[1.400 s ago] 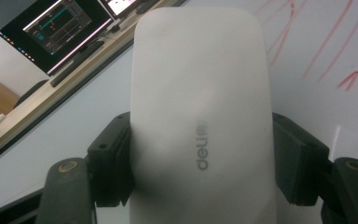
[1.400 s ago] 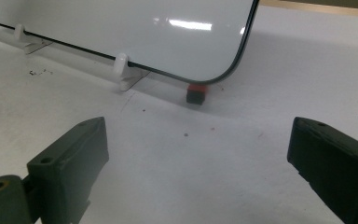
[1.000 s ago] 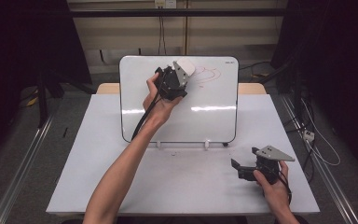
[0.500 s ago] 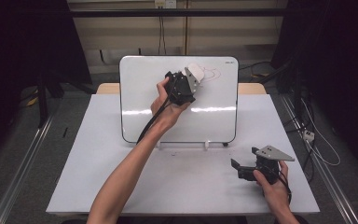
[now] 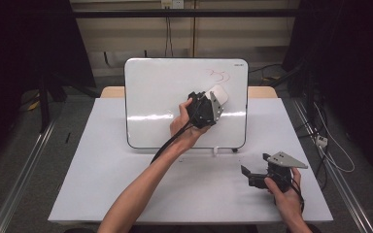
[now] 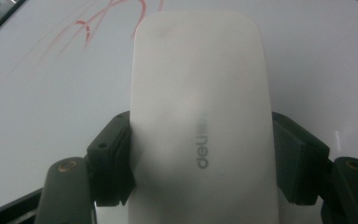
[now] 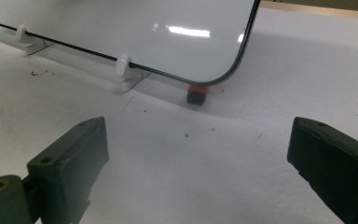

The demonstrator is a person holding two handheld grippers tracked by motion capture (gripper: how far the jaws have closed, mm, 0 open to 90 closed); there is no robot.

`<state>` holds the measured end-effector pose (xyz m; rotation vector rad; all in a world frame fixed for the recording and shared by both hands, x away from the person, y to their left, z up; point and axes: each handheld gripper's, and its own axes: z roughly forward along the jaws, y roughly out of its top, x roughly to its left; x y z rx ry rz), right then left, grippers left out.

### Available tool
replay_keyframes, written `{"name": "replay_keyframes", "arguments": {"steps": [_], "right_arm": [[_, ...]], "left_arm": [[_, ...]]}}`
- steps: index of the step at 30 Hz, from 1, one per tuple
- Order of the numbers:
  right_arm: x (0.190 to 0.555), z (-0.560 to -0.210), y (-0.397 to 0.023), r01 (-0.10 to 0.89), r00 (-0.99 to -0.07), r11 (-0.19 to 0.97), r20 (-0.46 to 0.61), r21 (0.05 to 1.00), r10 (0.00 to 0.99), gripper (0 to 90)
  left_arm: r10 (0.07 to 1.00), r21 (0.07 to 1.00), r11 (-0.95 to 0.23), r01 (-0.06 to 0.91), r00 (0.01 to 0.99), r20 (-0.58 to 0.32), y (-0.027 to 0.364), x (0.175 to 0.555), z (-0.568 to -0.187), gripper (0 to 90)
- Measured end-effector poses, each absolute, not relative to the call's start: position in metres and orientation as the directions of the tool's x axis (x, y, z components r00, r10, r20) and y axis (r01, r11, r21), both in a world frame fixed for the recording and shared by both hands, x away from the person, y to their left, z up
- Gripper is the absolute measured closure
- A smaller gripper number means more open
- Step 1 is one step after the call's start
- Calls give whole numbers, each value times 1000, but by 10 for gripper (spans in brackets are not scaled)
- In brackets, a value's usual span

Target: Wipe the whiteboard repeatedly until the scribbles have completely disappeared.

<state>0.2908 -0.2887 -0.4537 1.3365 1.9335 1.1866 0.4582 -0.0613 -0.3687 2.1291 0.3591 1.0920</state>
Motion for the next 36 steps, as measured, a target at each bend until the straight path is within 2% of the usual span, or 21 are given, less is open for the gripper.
{"name": "replay_keyframes", "arguments": {"steps": [7,18,24,29,36], "right_arm": [[290,-454,-289,481,-391,135,74,866,917,54],[289,-453,-291,479,-389,131,76,868,918,54],[288,-454,-292,482,-386,127,80,867,919,54],[289,-454,-292,484,-384,121,86,867,919,54],[289,-454,-292,483,-386,123,85,867,919,54]], "left_arm": [[524,699,-712,-62,615,589,-61,463,-364,311],[549,714,-699,-44,607,575,-48,488,-335,310],[594,738,-674,-14,584,553,-38,500,-322,310],[678,798,-601,52,563,473,-39,505,-315,310],[675,783,-620,50,543,500,-46,507,-316,310]]}}
